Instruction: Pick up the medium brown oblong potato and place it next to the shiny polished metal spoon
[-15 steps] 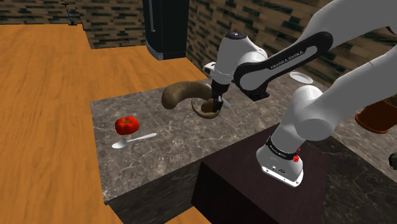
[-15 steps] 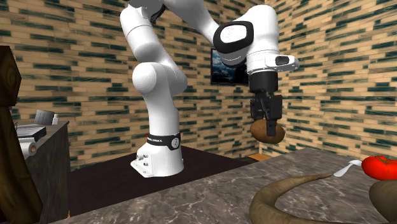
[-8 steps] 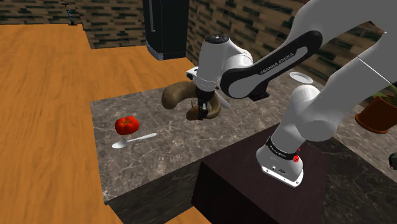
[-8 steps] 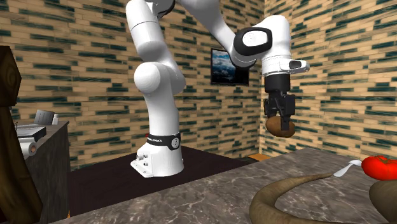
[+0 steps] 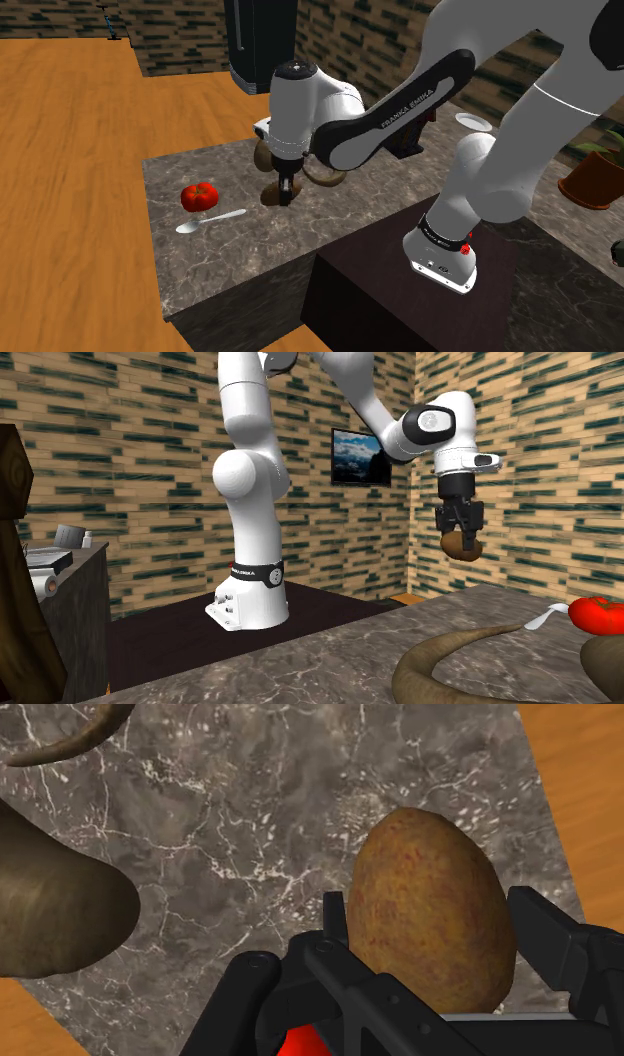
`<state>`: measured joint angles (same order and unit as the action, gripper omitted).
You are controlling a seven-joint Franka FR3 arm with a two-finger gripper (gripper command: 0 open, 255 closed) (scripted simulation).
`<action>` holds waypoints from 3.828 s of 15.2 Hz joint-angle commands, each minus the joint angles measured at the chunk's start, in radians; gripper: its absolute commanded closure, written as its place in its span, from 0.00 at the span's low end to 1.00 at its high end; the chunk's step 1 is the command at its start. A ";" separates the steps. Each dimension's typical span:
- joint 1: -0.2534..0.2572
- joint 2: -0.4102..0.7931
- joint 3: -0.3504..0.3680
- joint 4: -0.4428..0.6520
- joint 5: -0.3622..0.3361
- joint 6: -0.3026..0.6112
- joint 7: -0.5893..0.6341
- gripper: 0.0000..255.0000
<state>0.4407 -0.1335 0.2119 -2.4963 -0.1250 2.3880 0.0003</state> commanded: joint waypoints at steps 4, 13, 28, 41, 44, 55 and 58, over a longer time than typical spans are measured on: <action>0.036 0.139 0.056 0.166 -0.038 -0.043 0.118 1.00; 0.136 0.419 0.099 0.537 -0.129 -0.172 0.290 1.00; 0.194 0.612 0.077 0.649 -0.203 -0.109 0.371 1.00; 0.216 0.718 0.045 0.645 -0.253 -0.003 0.413 1.00; 0.216 0.718 0.045 0.645 -0.253 -0.003 0.413 1.00; 0.210 0.671 0.061 0.644 -0.233 -0.047 0.401 0.00; 0.205 0.632 0.074 0.647 -0.214 -0.089 0.389 0.00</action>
<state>0.6464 0.5089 0.2816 -1.8501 -0.3442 2.3114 0.3920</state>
